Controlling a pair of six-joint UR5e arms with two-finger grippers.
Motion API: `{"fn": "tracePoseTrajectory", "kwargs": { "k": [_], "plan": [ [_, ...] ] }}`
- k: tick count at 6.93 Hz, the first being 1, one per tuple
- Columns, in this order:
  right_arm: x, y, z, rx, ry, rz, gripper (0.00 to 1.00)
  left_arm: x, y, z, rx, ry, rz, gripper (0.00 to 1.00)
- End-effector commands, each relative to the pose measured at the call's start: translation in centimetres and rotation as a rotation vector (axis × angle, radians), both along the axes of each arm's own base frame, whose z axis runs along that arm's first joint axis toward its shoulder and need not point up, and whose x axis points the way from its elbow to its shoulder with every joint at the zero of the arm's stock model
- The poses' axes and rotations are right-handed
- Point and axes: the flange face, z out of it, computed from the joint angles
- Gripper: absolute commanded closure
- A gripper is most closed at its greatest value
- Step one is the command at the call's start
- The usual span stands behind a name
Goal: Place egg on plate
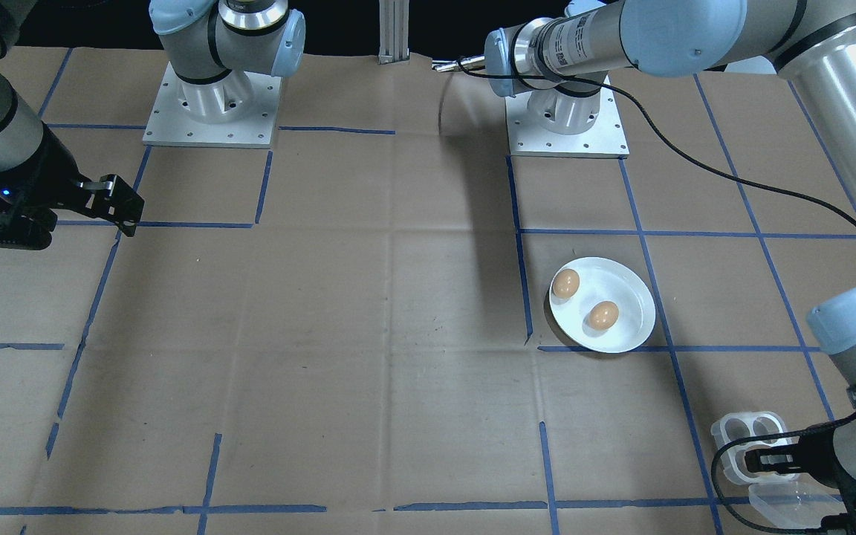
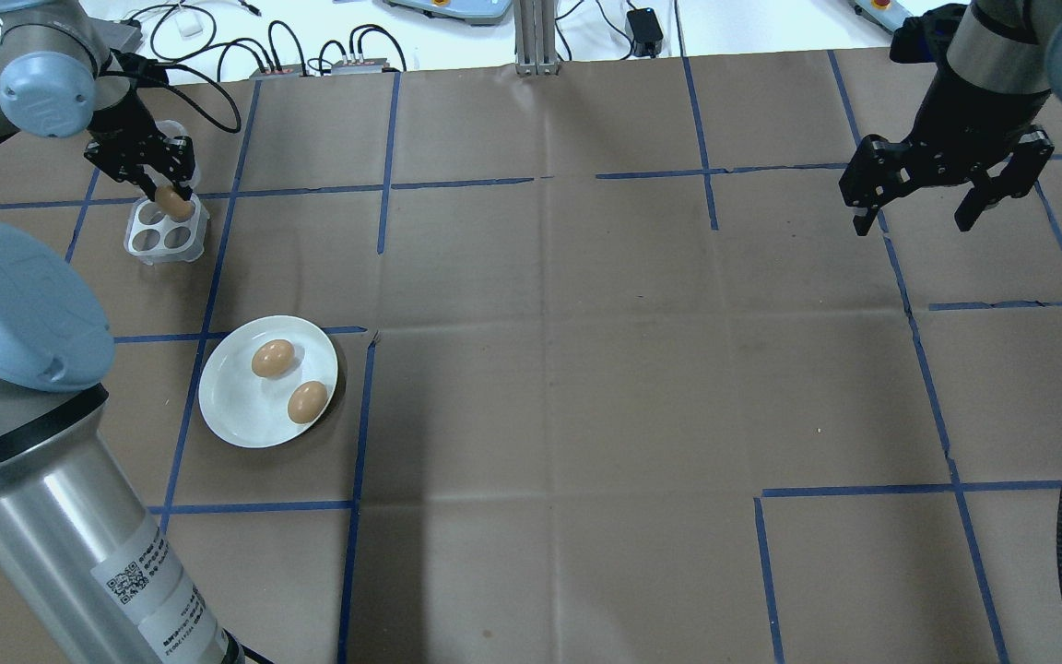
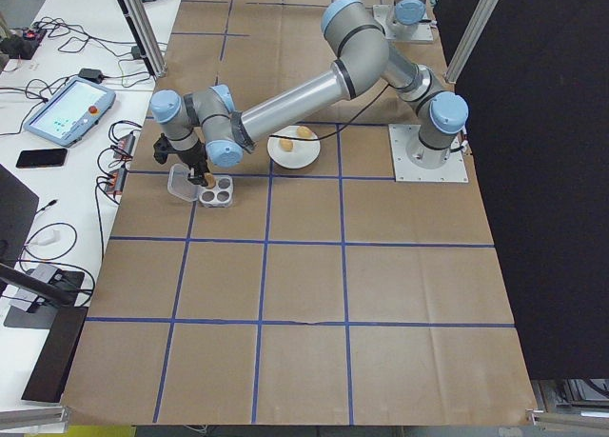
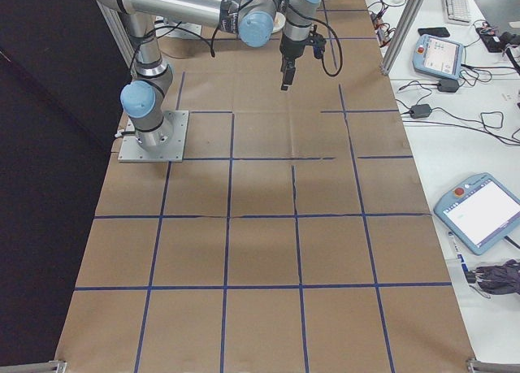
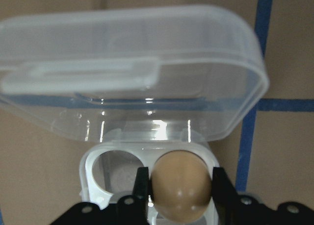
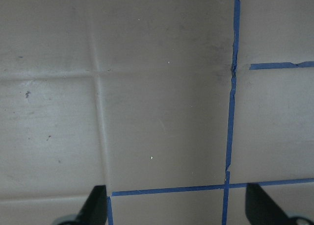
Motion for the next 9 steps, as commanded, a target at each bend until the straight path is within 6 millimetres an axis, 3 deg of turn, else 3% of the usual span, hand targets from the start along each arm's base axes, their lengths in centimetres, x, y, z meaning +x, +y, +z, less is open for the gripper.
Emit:
{"fn": "tracePoseTrajectory", "kwargs": {
  "k": [1,3,4,5,6,7,8,9],
  "plan": [
    [0.0,0.0,0.0,0.001,0.0,0.0,0.0,-0.9,2.3,7.2,0.006,0.001,0.008,0.78],
    [0.0,0.0,0.0,0.001,0.0,0.0,0.0,-3.5,6.6,13.3,0.059,0.015,0.048,0.83],
    [0.0,0.0,0.0,-0.001,0.0,0.0,0.0,-5.6,9.3,14.7,0.07,0.022,0.096,0.83],
    [0.0,0.0,0.0,-0.001,0.0,0.0,0.0,-8.8,13.6,14.3,0.105,0.029,0.106,0.83],
    [0.0,0.0,0.0,-0.001,0.0,0.0,0.0,-11.2,18.3,13.7,0.131,0.03,0.121,0.84],
    [0.0,0.0,0.0,0.0,-0.002,0.0,0.0,-12.6,21.8,11.7,0.122,0.028,0.12,0.85],
    [0.0,0.0,0.0,0.001,0.0,0.0,0.0,-13.7,24.3,7.6,0.14,0.031,0.115,0.85],
    [0.0,0.0,0.0,-0.001,0.0,0.0,0.0,-13.9,25.3,3.6,0.084,0.021,0.102,0.85]
  ]
}}
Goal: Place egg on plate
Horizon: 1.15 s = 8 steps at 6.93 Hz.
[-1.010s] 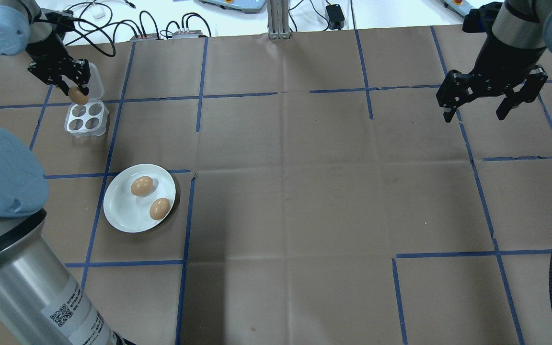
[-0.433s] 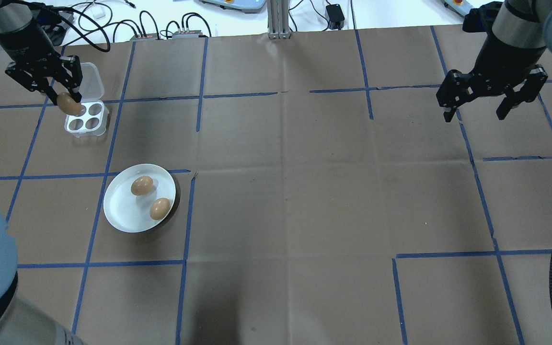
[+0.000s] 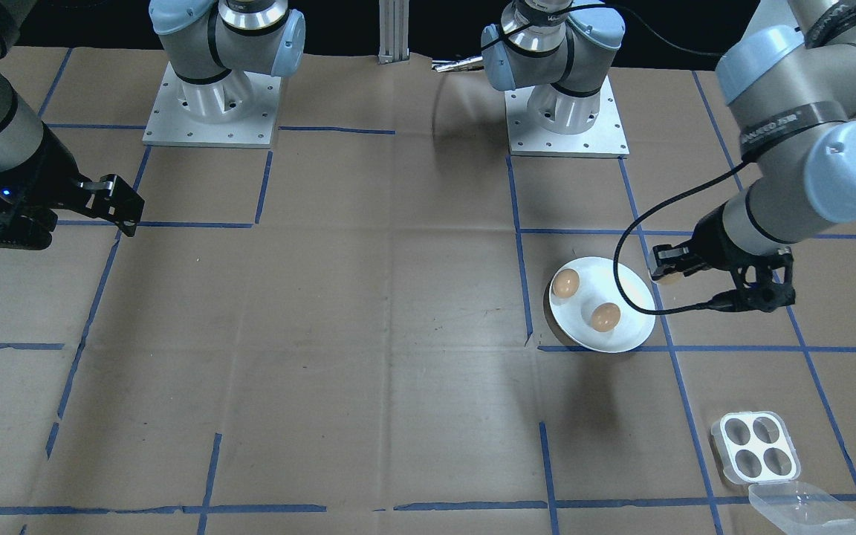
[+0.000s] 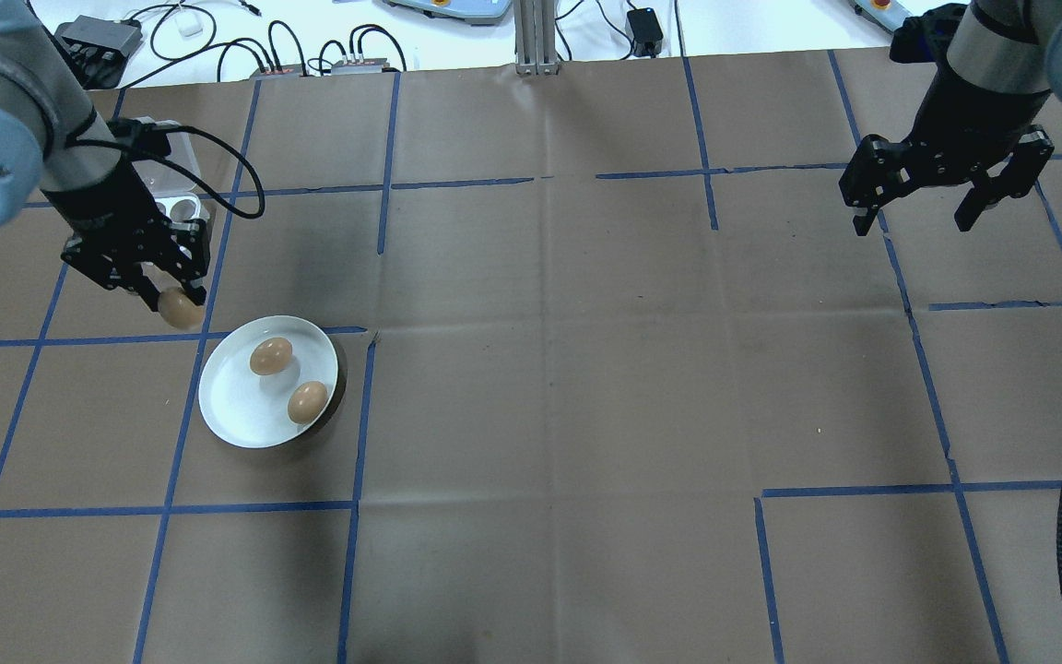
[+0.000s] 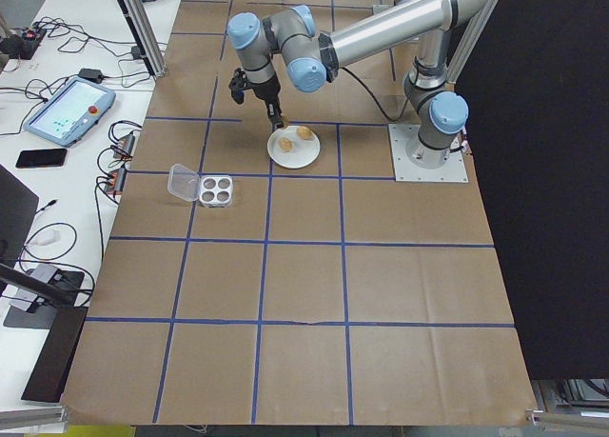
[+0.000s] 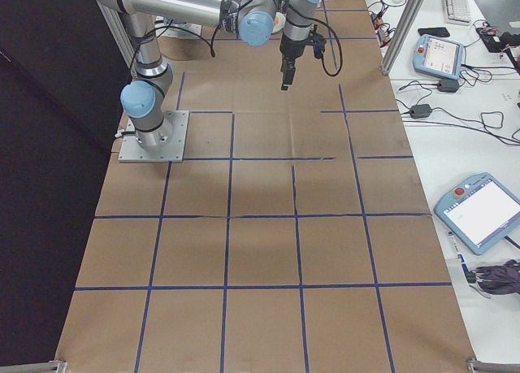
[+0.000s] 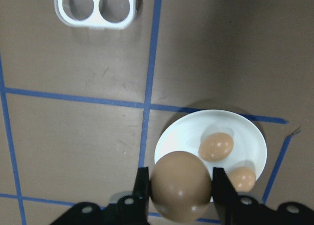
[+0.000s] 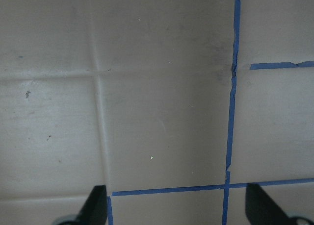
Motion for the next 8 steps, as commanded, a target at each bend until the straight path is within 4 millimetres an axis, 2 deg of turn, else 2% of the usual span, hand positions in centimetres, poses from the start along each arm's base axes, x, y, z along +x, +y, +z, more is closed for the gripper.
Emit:
{"fn": "tracePoseTrajectory", "kwargs": {
  "k": [1,2,3,4,5,6,7,8],
  "plan": [
    [0.0,0.0,0.0,0.001,0.0,0.0,0.0,-0.6,2.7,-7.9,-0.079,-0.02,-0.011,0.84],
    [0.0,0.0,0.0,-0.001,0.001,0.0,0.0,-0.4,2.0,-10.6,-0.07,-0.02,-0.013,0.84],
    [0.0,0.0,0.0,0.001,0.0,0.0,0.0,-0.4,1.7,-12.0,-0.052,-0.02,-0.016,0.83],
    [0.0,0.0,0.0,-0.001,-0.001,0.0,0.0,-0.4,1.9,-11.2,-0.066,-0.027,-0.016,0.72],
    [0.0,0.0,0.0,-0.001,0.001,0.0,0.0,-0.4,2.1,-10.1,-0.085,-0.034,-0.016,0.46],
    [0.0,0.0,0.0,0.001,0.0,0.0,0.0,-0.5,2.2,-9.4,-0.098,-0.039,-0.018,0.03],
    [0.0,0.0,0.0,0.001,0.0,0.0,0.0,-0.6,2.5,-8.2,-0.112,-0.045,-0.018,0.01],
    [0.0,0.0,0.0,-0.001,0.001,0.0,0.0,-0.7,2.7,-5.8,-0.155,-0.056,-0.016,0.01]
  ]
}}
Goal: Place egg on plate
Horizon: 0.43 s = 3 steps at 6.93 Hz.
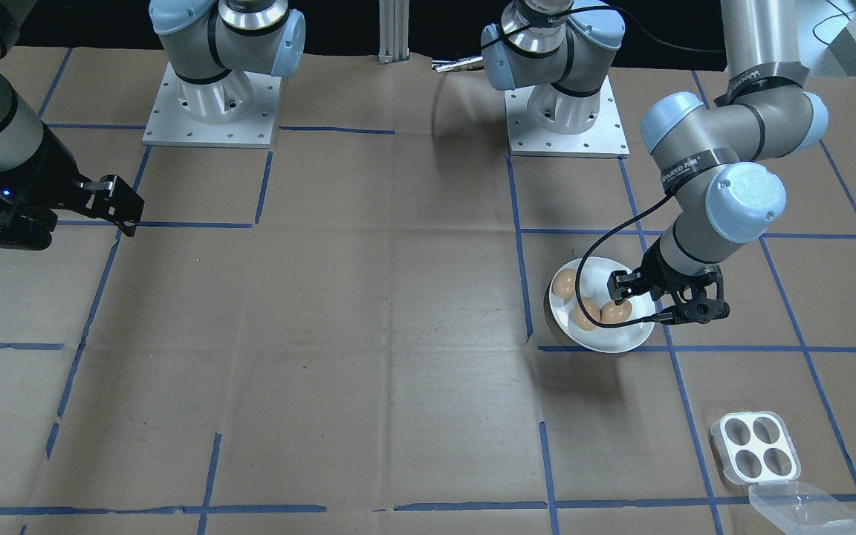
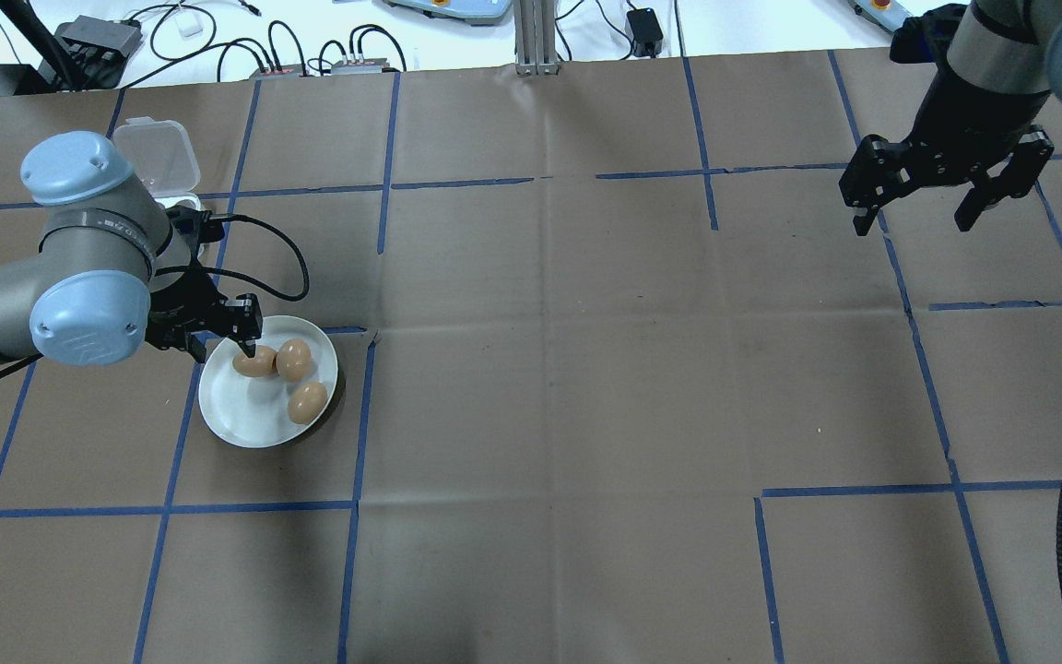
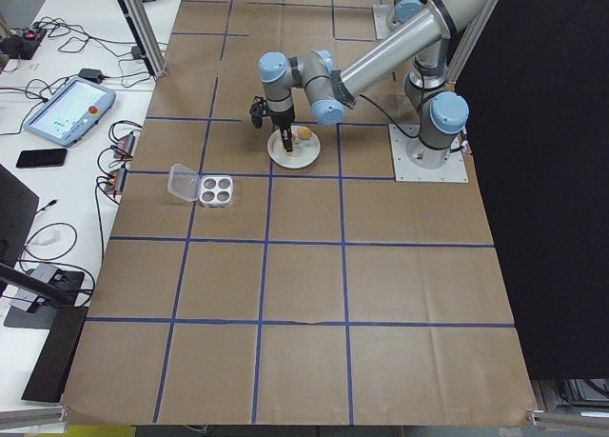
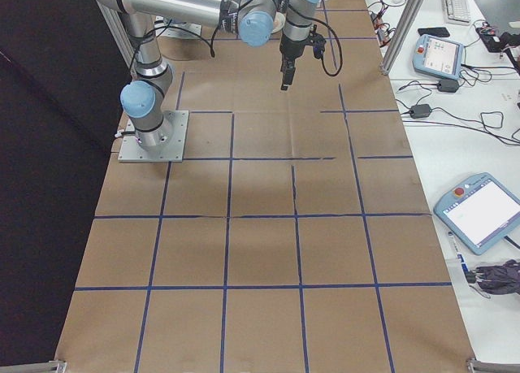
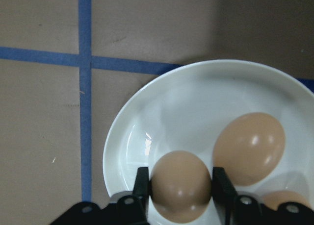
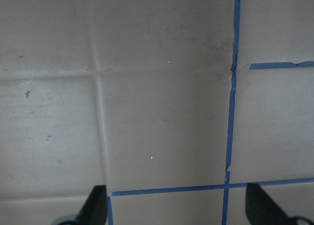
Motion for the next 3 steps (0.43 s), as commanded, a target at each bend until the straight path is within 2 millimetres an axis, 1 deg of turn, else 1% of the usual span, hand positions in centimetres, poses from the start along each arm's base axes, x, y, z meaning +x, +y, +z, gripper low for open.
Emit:
{"fn": "tracePoseTrajectory", "kwargs": {
  "k": [1,2,3],
  "plan": [
    [0.0,0.0,0.0,0.001,0.0,0.0,0.0,-0.5,1.5,6.1,-0.074,-0.022,-0.001,0.01],
    [0.0,0.0,0.0,0.0,-0.002,0.0,0.0,-0.9,3.1,9.9,-0.06,-0.016,0.009,0.0],
    [0.0,0.0,0.0,0.001,0.0,0.0,0.0,-1.4,3.7,13.9,-0.057,-0.006,0.021,0.0]
  ]
}}
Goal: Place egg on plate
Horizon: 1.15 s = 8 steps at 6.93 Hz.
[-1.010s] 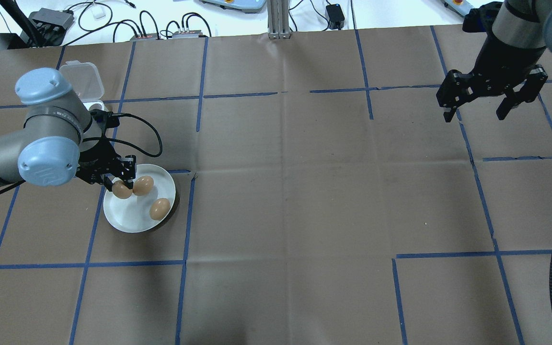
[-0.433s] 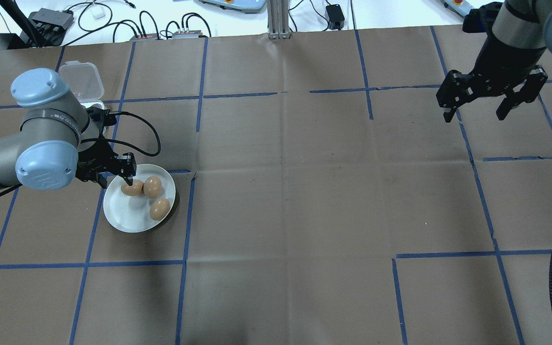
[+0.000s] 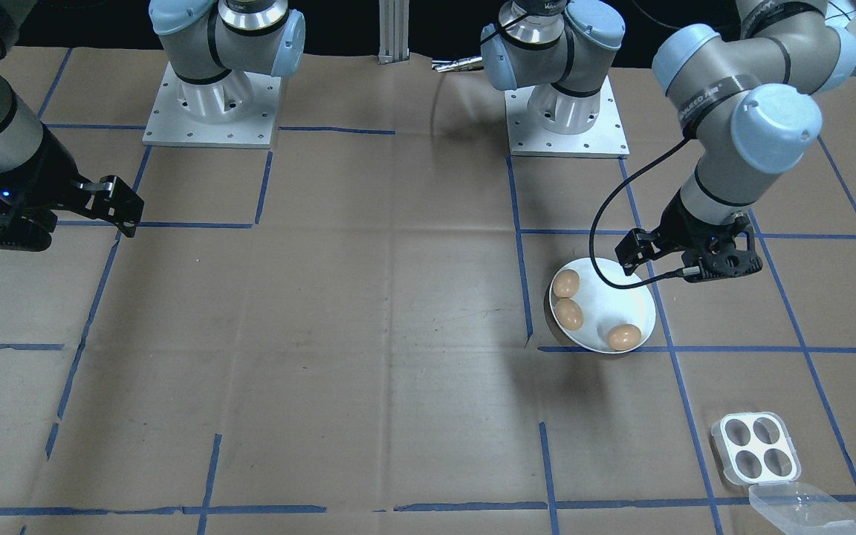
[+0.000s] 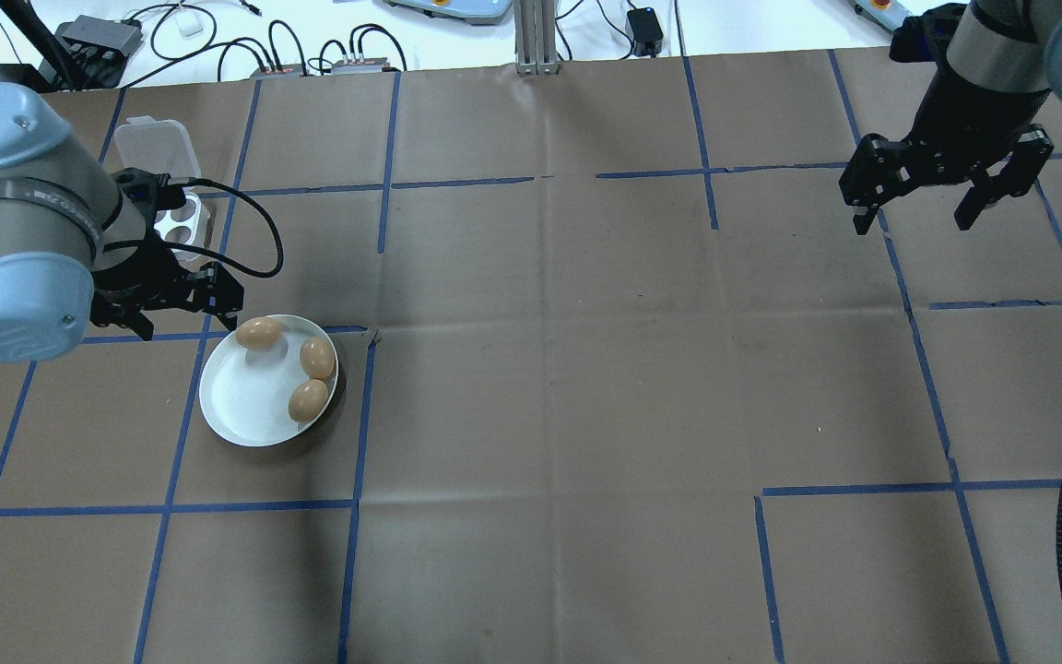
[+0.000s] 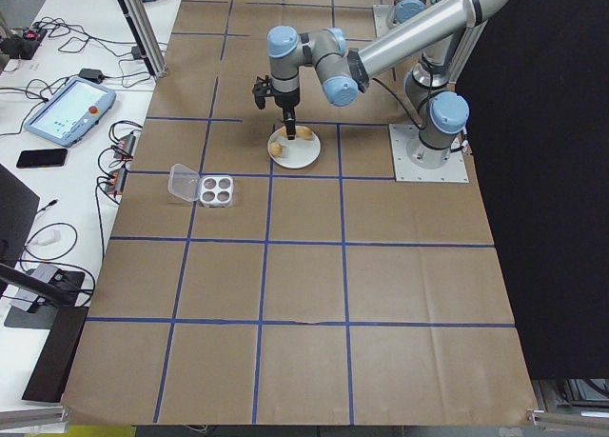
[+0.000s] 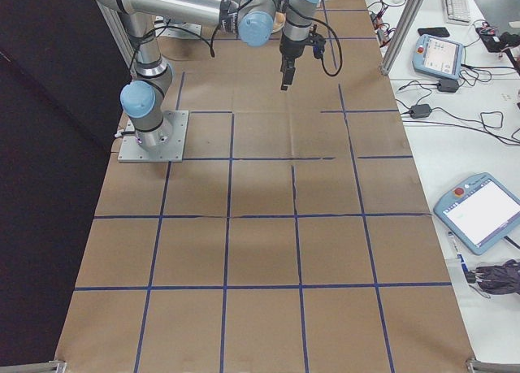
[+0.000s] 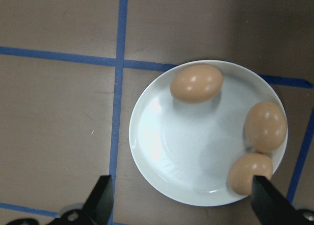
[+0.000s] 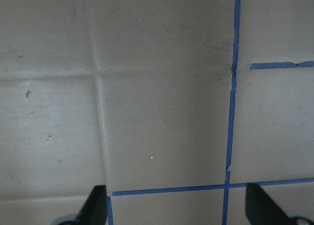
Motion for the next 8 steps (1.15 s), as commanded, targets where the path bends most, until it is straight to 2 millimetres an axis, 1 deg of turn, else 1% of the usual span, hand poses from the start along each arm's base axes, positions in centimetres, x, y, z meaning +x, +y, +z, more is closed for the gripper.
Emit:
{"fn": "tracePoseTrajectory", "kwargs": {
  "k": [1,2,3,4,5,6,8],
  "plan": [
    [0.0,0.0,0.0,0.001,0.001,0.0,0.0,-0.9,1.1,8.3,0.007,0.012,0.027,0.0],
    [0.0,0.0,0.0,0.001,0.001,0.0,0.0,-1.3,0.2,11.4,0.0,0.068,0.075,0.0],
    [0.0,0.0,0.0,0.001,0.001,0.0,0.0,-2.4,-0.1,13.6,-0.012,0.089,0.093,0.0],
    [0.0,0.0,0.0,0.001,0.001,0.0,0.0,-5.5,-0.4,13.7,-0.008,0.078,0.09,0.0],
    [0.0,0.0,0.0,0.001,0.001,0.0,0.0,-8.4,-0.9,13.3,-0.005,0.072,0.091,0.0],
    [0.0,0.0,0.0,0.001,0.001,0.0,0.0,-10.3,-1.1,13.2,-0.005,0.07,0.094,0.0],
    [0.0,0.0,0.0,-0.001,0.001,0.0,0.0,-13.2,-0.6,13.4,-0.009,0.063,0.08,0.01]
  ]
}}
